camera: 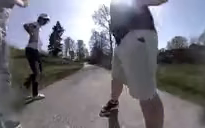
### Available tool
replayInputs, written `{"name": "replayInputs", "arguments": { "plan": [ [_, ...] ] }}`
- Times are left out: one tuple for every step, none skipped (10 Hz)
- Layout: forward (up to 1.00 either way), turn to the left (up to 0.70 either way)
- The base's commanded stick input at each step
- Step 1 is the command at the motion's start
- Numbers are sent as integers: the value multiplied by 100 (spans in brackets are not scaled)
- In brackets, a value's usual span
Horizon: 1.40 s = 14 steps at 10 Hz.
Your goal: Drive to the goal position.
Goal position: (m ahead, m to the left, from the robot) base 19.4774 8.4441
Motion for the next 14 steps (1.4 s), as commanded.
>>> {"name": "replayInputs", "arguments": {
  "plan": [
    [100,0],
    [100,0],
    [100,0],
    [100,0],
    [100,0],
    [100,0],
    [100,0],
    [100,0],
    [100,0],
    [100,0],
    [100,0],
    [100,0],
    [100,0],
    [100,0]
  ]
}}
